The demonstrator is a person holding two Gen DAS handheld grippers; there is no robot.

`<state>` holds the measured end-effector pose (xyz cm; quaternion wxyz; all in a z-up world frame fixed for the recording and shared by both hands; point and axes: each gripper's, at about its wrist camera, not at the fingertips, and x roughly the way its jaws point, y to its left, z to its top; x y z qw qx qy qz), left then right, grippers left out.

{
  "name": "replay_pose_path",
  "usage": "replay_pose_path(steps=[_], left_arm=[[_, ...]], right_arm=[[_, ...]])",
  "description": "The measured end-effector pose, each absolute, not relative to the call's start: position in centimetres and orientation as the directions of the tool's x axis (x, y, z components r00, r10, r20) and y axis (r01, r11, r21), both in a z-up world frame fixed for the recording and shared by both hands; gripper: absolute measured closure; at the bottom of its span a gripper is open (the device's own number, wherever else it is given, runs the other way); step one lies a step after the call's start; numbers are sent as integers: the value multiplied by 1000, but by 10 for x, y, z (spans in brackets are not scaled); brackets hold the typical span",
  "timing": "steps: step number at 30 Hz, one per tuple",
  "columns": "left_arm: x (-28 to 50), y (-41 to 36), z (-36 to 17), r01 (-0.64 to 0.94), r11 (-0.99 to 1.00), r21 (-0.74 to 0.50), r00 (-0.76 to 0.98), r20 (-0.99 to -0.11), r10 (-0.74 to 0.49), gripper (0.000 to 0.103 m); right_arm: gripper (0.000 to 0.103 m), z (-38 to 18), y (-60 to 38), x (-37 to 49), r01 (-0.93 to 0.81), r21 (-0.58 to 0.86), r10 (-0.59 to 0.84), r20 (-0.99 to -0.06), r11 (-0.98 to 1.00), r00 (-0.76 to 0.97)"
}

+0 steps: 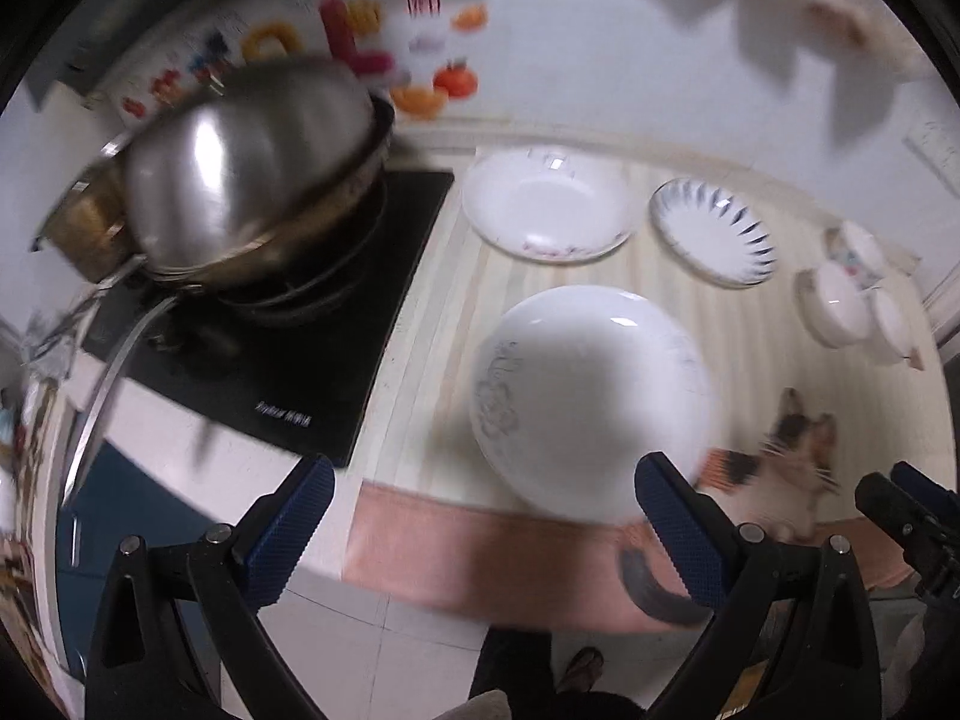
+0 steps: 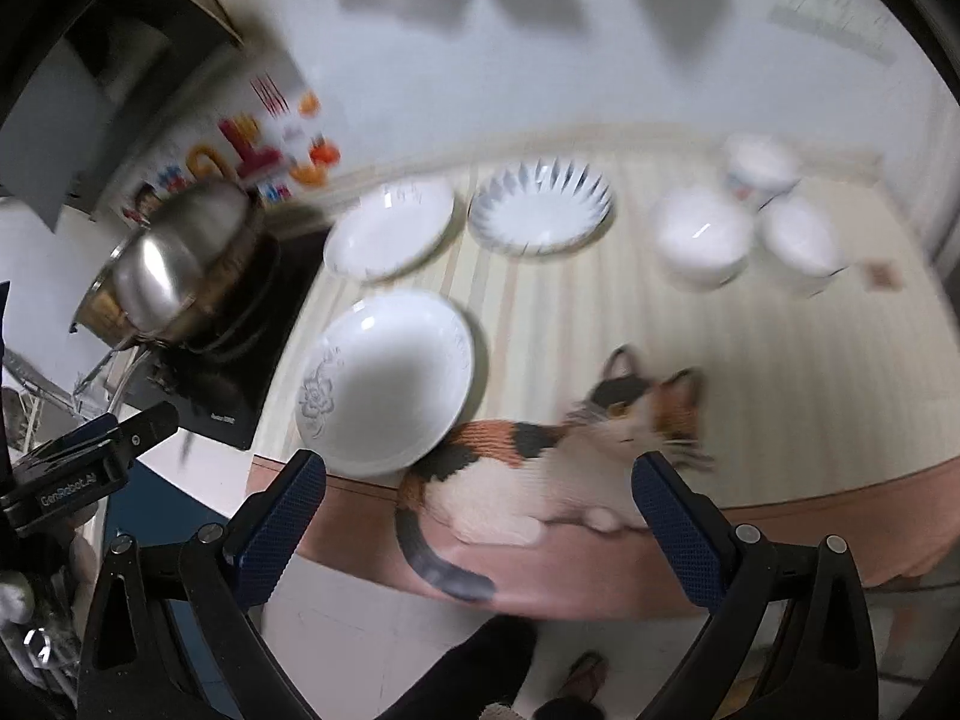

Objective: Organize plates and bowls
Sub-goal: 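Grasp the rim of the grey-flower white plate with both tools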

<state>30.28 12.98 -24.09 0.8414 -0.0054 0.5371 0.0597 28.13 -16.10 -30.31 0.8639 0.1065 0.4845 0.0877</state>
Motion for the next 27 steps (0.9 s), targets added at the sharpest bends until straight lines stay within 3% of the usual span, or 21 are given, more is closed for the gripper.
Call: replay_pose_path(steps=[5, 11, 14, 17, 19, 21, 24, 27], left_arm=[[359, 149, -297, -49, 999, 19, 328, -944, 35, 2], [400, 166, -351, -4, 999, -41, 191, -981, -40, 14], [410, 167, -366, 16, 997, -78, 148, -986, -79, 24], [414, 166, -379, 38, 993, -112, 102, -988, -115, 46], [414, 163, -385, 53, 990, -131, 73, -988, -135, 59], [410, 161, -384, 62, 984, -170, 64, -983, -174, 65], [404, 154, -378, 79, 981, -176, 70, -981, -181, 69], [396, 148, -375, 79, 984, -163, 72, -983, -168, 69]], right_arm=[[2, -374, -130, 357, -21, 323, 301, -856, 946, 420], [12, -438, -109, 414, 41, 347, 319, -897, 937, 306], [21, -460, -106, 430, 76, 368, 337, -903, 927, 267], [36, -473, -100, 442, 95, 379, 348, -906, 920, 241], [55, -480, -97, 448, 103, 381, 351, -908, 919, 227], [70, -487, -95, 451, 118, 391, 363, -909, 913, 203], [82, -490, -96, 452, 126, 373, 345, -917, 919, 202], [83, -491, -97, 451, 129, 385, 356, -913, 914, 202]])
